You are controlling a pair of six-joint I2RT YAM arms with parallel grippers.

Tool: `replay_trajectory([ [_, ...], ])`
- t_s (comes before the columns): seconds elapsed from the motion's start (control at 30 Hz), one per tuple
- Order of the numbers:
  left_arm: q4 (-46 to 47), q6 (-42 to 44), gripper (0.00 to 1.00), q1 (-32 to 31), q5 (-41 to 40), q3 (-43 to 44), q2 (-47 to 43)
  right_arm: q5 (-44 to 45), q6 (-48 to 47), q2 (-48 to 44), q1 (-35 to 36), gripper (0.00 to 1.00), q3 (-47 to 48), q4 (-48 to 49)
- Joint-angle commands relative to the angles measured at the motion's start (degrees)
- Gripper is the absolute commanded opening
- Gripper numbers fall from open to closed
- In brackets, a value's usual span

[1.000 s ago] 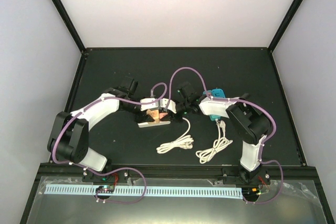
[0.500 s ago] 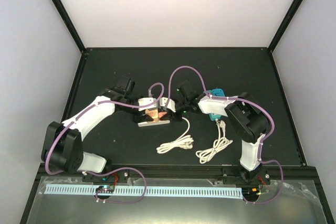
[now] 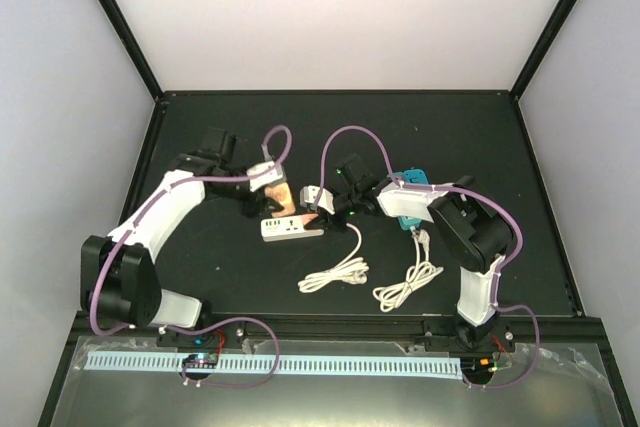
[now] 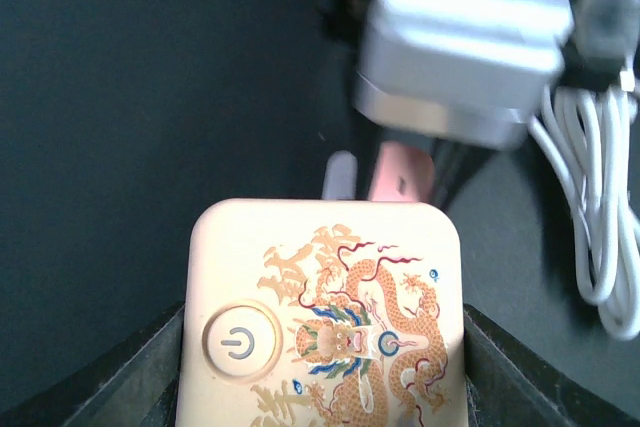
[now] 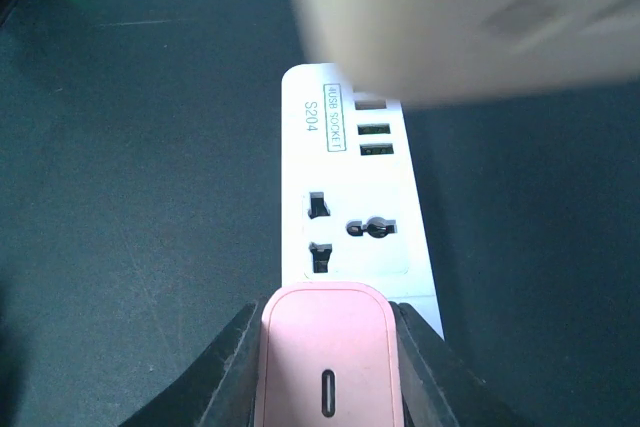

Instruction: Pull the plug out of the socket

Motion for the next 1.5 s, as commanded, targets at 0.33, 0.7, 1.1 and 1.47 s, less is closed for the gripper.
replay_trajectory([
  [0.33, 9.2, -31.9, 0.37, 15.2, 16.5, 16.3, 10.9, 3.8, 0.0, 1.7, 0.0, 0.03, -0.8, -2.2],
  [0.7, 18.2, -45.7, 0.4, 25.9, 17.8, 23.3, 24.5, 3.9, 0.3, 1.6, 0.0, 0.03, -0.5, -2.4],
  [1.1, 17.6, -50.4, 0.43, 30.5, 16.3, 33.9, 38.4, 3.9, 0.4, 1.9, -0.1, 0.03, 0.0, -3.0],
  [1.47, 17.8, -52.6, 0.47, 31.2, 15.6, 38.0, 44.8, 3.7, 0.2, 2.5, 0.0, 0.03, 0.6, -3.3],
])
